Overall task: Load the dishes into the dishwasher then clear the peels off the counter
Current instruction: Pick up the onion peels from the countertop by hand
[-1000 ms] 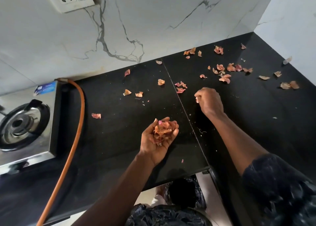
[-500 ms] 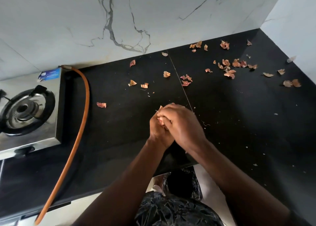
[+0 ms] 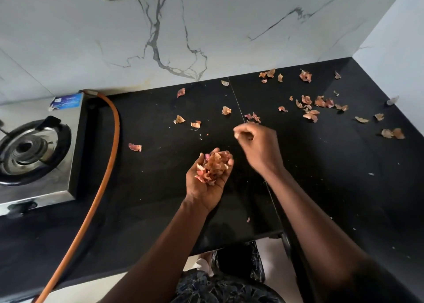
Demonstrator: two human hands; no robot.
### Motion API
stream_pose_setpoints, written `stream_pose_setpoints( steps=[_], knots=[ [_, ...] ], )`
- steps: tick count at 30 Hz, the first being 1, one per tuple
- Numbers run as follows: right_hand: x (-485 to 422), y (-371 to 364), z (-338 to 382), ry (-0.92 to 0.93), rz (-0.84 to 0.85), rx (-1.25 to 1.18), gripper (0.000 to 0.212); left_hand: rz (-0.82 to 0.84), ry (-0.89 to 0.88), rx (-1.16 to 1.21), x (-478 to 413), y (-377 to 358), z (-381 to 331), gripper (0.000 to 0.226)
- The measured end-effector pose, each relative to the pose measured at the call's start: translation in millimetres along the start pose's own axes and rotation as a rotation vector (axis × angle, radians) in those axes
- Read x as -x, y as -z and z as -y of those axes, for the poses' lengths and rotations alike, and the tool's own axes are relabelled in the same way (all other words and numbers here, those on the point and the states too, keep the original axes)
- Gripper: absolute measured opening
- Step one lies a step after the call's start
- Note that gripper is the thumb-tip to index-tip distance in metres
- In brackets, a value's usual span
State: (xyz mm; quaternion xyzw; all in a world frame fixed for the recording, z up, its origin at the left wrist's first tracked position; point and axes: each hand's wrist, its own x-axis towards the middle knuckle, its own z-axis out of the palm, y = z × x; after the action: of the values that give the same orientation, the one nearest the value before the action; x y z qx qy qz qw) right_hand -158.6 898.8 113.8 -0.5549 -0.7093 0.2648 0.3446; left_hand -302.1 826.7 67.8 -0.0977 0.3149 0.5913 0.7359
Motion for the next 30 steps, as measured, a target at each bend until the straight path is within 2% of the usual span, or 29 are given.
stream_pose_setpoints(
  steps=[4,8,11,13,16,18,24,28,30],
  knots=[
    [-62.1,-2.6,-59.4,-0.180,0.097,0.379,0.037,-0.007,-0.001,0.031,5.5,3.6,-9.1,0.040],
    [-97.5,-1.1,-81.6,-0.059,0.292,0.632,0.055,-0.018,0.001,0.019,11.0,7.0,-16.2,0.041],
    [-112.0,-1.9,-91.4,0.047,0.452,0.723,0.059,-0.032,0.000,-0.001,15.5,9.5,-20.7,0.041],
    [-114.5,-4.1,-97.3,0.085,0.488,0.747,0.059,-0.042,0.001,-0.018,17.8,12.3,-23.0,0.041],
    [-109.6,-4.4,-107.1,0.111,0.415,0.761,0.037,-0.050,0.003,-0.031,21.2,14.7,-25.8,0.042],
    [-102.3,-1.9,-109.5,0.055,0.336,0.759,0.024,-0.045,0.002,-0.040,21.3,17.1,-28.0,0.042],
    [-80.5,12.2,-106.9,-0.288,0.304,0.757,0.015,-0.044,0.016,-0.040,14.5,18.8,-31.3,0.043],
    [-52.0,18.2,-112.4,-0.400,0.018,0.527,0.015,-0.038,0.044,-0.028,7.2,16.5,-29.7,0.044],
    [-39.3,23.8,-107.3,-0.466,-0.071,0.357,0.015,-0.036,0.062,-0.025,3.0,16.3,-27.9,0.044]
  ],
)
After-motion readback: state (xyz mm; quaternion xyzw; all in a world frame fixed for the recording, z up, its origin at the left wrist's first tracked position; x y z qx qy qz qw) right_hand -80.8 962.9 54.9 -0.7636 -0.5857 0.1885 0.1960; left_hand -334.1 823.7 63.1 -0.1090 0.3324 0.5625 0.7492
